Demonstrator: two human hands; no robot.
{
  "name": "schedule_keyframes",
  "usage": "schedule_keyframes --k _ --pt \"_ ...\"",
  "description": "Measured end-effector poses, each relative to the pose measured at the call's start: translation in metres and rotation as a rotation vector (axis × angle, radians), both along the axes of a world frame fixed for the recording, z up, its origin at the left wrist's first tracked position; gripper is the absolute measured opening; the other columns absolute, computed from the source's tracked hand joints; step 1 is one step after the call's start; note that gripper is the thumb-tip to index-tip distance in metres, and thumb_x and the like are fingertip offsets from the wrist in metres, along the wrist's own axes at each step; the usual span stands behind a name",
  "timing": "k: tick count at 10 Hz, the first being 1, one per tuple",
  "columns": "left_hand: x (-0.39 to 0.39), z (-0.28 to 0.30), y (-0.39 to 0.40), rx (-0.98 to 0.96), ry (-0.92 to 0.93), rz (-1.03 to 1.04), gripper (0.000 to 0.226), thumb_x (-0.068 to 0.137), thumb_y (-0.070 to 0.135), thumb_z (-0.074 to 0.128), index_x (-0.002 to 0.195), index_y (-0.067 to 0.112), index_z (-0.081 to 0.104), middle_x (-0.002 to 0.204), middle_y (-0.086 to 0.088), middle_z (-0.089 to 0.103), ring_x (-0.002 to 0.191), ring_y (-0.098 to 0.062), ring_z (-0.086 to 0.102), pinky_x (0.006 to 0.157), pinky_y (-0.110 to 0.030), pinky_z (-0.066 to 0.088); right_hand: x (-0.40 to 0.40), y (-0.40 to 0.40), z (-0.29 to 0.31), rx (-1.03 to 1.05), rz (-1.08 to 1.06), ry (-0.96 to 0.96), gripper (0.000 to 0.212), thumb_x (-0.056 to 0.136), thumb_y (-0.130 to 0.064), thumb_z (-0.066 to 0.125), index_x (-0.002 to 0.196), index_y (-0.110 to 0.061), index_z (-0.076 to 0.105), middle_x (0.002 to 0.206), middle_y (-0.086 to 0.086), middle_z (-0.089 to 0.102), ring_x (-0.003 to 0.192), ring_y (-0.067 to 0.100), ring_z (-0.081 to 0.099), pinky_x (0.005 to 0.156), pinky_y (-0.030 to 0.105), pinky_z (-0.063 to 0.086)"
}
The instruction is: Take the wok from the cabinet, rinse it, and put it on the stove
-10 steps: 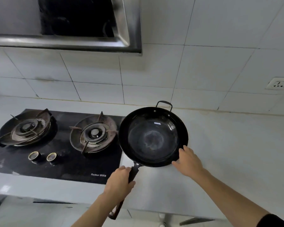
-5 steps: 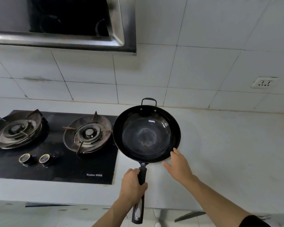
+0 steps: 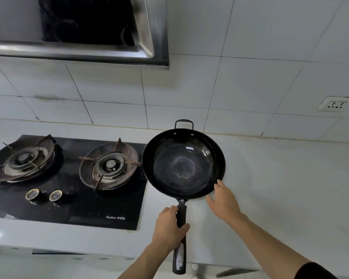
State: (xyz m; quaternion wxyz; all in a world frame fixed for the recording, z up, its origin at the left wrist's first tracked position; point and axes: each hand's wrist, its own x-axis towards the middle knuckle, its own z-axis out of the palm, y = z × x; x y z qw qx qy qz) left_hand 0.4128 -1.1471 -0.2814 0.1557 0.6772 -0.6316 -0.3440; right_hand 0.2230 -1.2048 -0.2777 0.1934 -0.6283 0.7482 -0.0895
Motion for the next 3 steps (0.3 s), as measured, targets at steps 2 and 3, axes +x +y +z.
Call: schedule_keyframes --k 2,3 --pt "0.023 0.012 0.005 -0.062 -0.118 -0.09 0.047 0.092 0.052 0.052 0.129 0.024 0.052 0.123 0.007 0.057 0.103 -0.013 0.058 0.09 -0.027 0.049 0.008 0.006 0.003 0.007 0.002 -0.004 0.053 0.093 -0.033 0.057 0.138 -0.008 0.043 0.157 0.008 0.025 0.139 0.023 0.036 0.106 0.033 0.039" --pt "0.04 0.026 -0.005 -0.142 -0.153 -0.066 0.049 0.093 0.053 0.05 0.132 0.023 0.052 0.128 0.006 0.055 0.11 -0.011 0.055 0.093 -0.026 0.047 0.012 0.005 0.01 0.004 0.07 -0.045 0.053 0.091 -0.033 0.058 0.137 -0.009 0.043 0.143 0.008 0.042 0.134 0.025 0.039 0.106 0.033 0.038"
